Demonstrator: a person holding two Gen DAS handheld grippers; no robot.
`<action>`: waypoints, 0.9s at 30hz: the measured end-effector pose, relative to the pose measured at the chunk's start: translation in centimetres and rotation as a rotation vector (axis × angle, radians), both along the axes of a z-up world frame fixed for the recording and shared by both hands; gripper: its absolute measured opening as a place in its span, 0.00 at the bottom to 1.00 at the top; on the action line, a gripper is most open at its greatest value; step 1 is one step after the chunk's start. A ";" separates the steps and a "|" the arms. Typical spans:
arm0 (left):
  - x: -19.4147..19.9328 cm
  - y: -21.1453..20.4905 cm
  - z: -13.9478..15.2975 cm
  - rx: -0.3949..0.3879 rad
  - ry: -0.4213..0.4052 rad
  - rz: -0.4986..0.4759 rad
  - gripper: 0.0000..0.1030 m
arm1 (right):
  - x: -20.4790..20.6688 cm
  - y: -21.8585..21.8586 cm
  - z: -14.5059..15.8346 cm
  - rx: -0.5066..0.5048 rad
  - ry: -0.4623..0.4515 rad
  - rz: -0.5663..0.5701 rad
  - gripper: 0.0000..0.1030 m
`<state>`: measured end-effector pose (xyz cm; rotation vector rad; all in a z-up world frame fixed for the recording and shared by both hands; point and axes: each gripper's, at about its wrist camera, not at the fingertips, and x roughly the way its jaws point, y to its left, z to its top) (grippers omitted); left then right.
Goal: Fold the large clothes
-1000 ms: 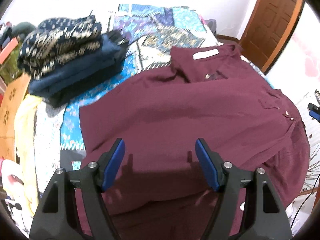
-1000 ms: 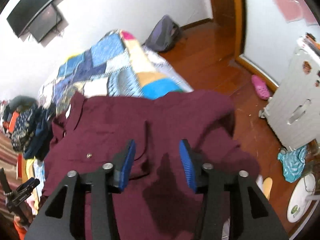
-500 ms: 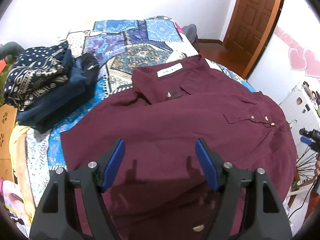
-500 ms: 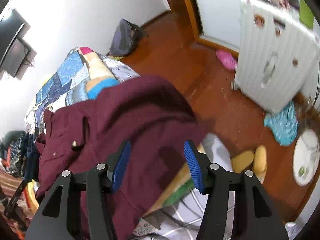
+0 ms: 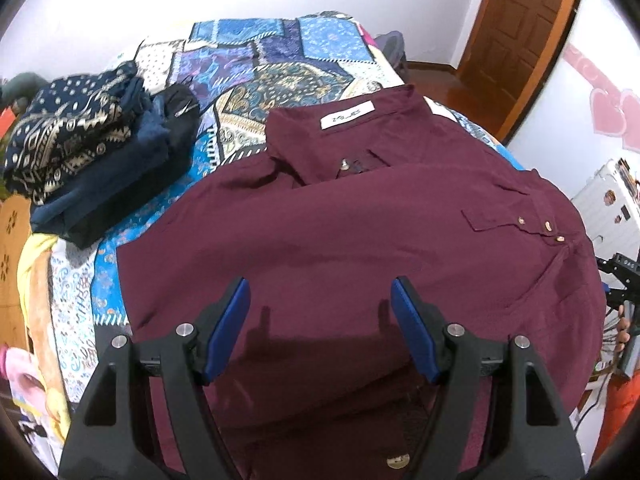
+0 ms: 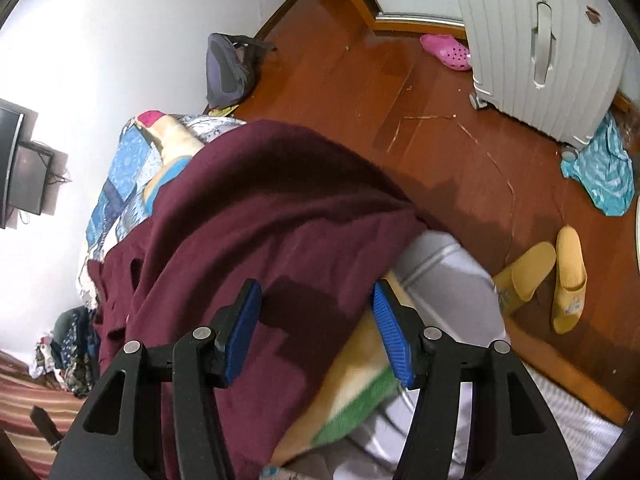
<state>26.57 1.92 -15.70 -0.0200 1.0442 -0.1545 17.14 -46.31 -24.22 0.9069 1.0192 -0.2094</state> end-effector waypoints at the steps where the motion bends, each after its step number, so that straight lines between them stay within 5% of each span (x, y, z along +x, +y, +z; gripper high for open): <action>1: 0.0 0.1 -0.1 -0.008 0.005 0.007 0.69 | 0.5 0.0 -0.4 -0.017 0.007 -0.005 0.53; 5: 0.0 0.5 -0.2 -0.029 0.010 0.023 0.69 | 1.2 -0.1 -1.6 -0.033 0.024 -0.026 0.50; 11: -0.2 1.0 -0.1 -0.017 -0.001 0.026 0.69 | 0.5 0.1 0.9 -0.079 -0.015 -0.038 0.09; 21: -1.1 2.4 0.7 -0.056 -0.038 0.035 0.69 | 1.2 7.9 13.3 -0.210 -0.324 0.175 0.06; 27: -1.9 3.8 1.2 -0.082 -0.064 0.054 0.70 | 0.4 17.2 18.3 -0.252 -0.495 0.454 0.06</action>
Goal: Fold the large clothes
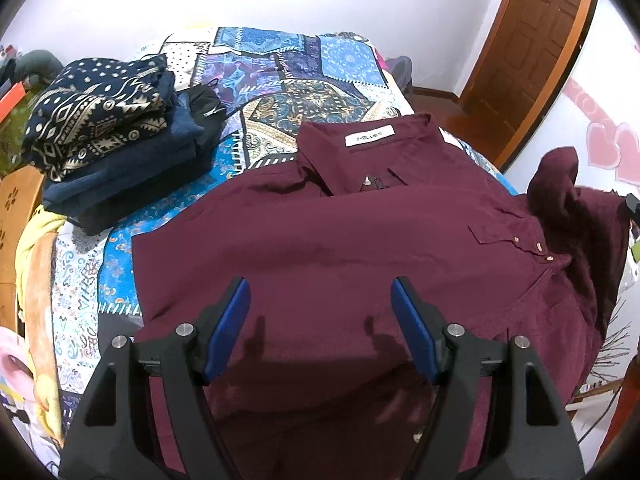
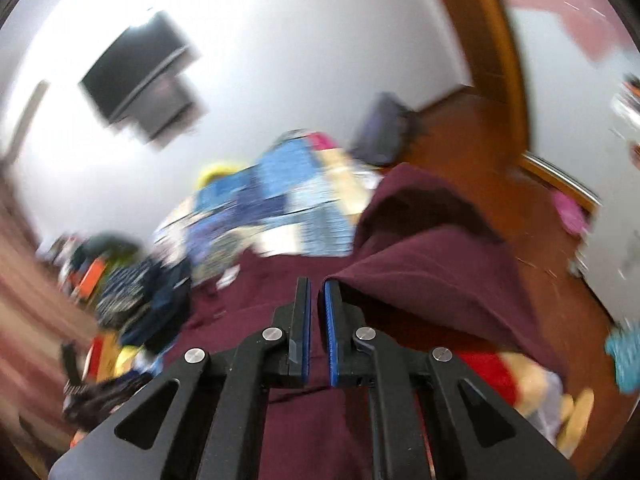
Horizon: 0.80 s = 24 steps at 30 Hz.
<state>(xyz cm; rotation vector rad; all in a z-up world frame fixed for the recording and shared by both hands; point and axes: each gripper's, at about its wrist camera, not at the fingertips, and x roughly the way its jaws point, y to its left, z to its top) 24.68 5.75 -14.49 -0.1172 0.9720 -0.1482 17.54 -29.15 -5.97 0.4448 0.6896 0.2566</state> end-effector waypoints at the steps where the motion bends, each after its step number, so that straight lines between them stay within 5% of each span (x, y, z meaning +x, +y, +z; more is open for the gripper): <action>1: -0.1 0.2 0.0 -0.006 0.000 0.005 0.70 | 0.1 1.1 -0.1 -0.008 0.001 0.035 0.06; 5: -0.6 0.8 -0.1 -0.019 0.000 0.013 0.70 | 1.0 6.8 -3.7 -0.079 0.106 0.180 0.06; 9: -1.1 0.9 -0.2 -0.016 -0.002 0.011 0.70 | 2.3 7.9 -8.5 -0.051 0.271 0.220 0.06; 17: -1.3 -0.2 0.1 0.024 -0.013 -0.005 0.70 | 0.4 4.9 -5.6 0.005 0.225 0.158 0.07; 20: -1.2 -0.9 0.2 0.024 -0.019 -0.019 0.70 | 0.6 4.3 -4.2 -0.015 0.194 0.097 0.19; 22: -1.1 -1.4 0.3 0.028 -0.021 -0.029 0.70 | 0.3 3.1 -3.5 -0.031 0.180 0.045 0.46; 24: -1.1 -1.9 0.3 0.039 -0.023 -0.039 0.70 | 0.3 2.5 -3.2 -0.029 0.165 0.006 0.59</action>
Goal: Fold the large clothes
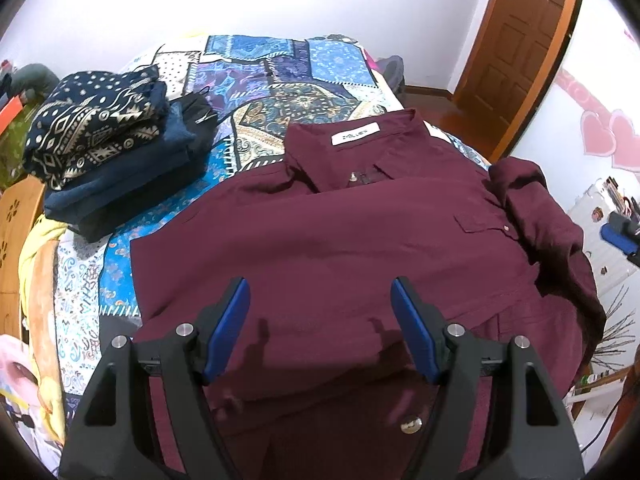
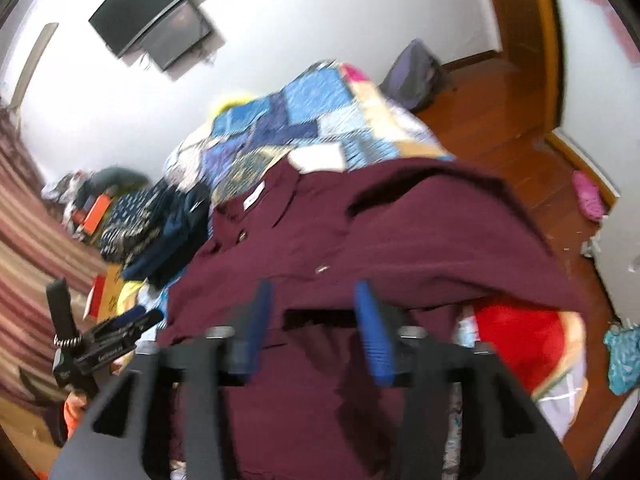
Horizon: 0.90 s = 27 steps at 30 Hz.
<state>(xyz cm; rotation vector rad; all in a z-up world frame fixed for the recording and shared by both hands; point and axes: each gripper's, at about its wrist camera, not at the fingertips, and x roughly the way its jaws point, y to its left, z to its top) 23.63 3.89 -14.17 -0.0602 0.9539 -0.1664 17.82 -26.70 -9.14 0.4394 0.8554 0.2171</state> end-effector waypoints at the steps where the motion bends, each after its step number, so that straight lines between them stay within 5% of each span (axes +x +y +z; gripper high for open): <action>1: 0.1 -0.2 0.0 0.006 -0.001 -0.003 0.70 | -0.1 -0.6 0.1 0.006 -0.005 -0.023 0.62; 8: 0.5 -1.0 -0.1 0.012 0.003 -0.014 0.70 | 0.0 -5.4 -3.0 0.094 0.096 -0.221 0.62; 22: 2.1 -1.6 -1.4 0.008 0.050 -0.002 0.70 | 1.6 -11.3 -10.4 0.353 0.265 -0.435 0.62; 27: 2.6 -1.7 -1.8 0.013 0.058 -0.001 0.70 | 3.3 -11.4 -11.2 0.314 0.242 -0.433 0.61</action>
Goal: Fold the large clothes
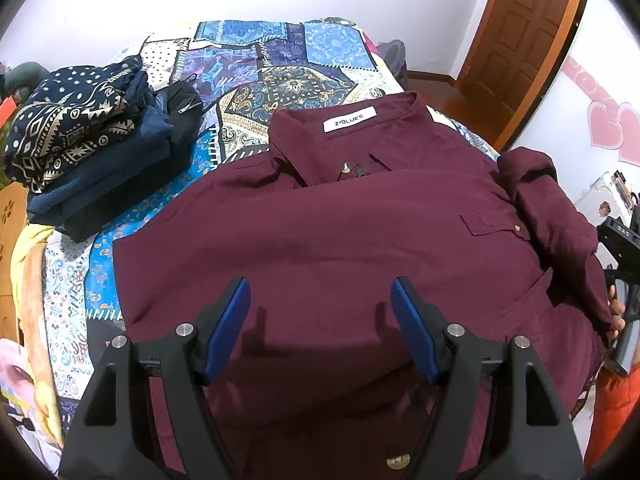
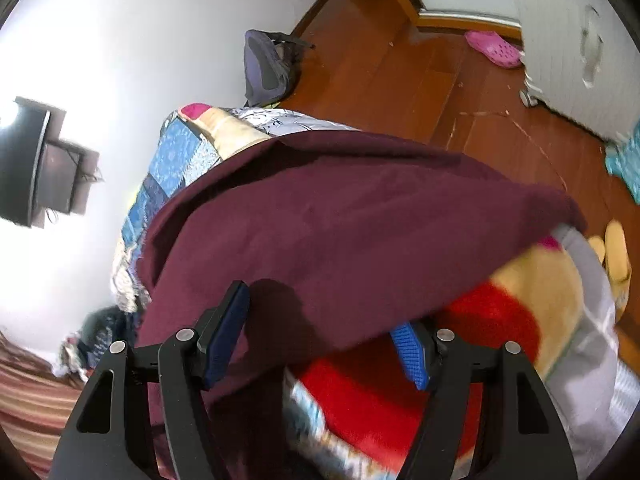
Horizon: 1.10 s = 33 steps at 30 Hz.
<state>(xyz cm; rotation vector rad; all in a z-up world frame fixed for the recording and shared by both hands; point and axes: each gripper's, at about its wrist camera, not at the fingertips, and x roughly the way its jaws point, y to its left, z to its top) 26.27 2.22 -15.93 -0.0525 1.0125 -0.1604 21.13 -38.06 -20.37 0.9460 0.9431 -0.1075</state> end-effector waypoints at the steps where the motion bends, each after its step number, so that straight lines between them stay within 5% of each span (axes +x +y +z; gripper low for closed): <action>1: 0.1 0.1 -0.1 0.002 0.001 0.003 0.70 | 0.3 0.1 0.2 -0.025 -0.003 -0.001 0.52; 6: -0.1 0.7 -0.1 -0.003 -0.001 0.014 0.69 | 0.8 0.0 1.4 -0.081 -0.005 0.005 0.15; 14: -0.9 1.8 0.9 -0.021 -0.036 0.024 0.70 | 0.6 3.0 9.9 -0.245 -0.214 0.122 0.09; 23: -3.1 3.3 3.2 -0.013 -0.123 0.033 0.70 | 0.4 14.7 18.4 -0.343 -0.477 0.470 0.08; 28: -4.5 4.9 4.0 -0.026 -0.155 0.059 0.70 | 1.0 22.4 17.0 -0.355 -0.474 0.717 0.08; 33: -5.4 6.6 4.1 -0.027 -0.164 0.098 0.70 | 1.8 29.2 11.9 -0.368 -0.353 0.943 0.08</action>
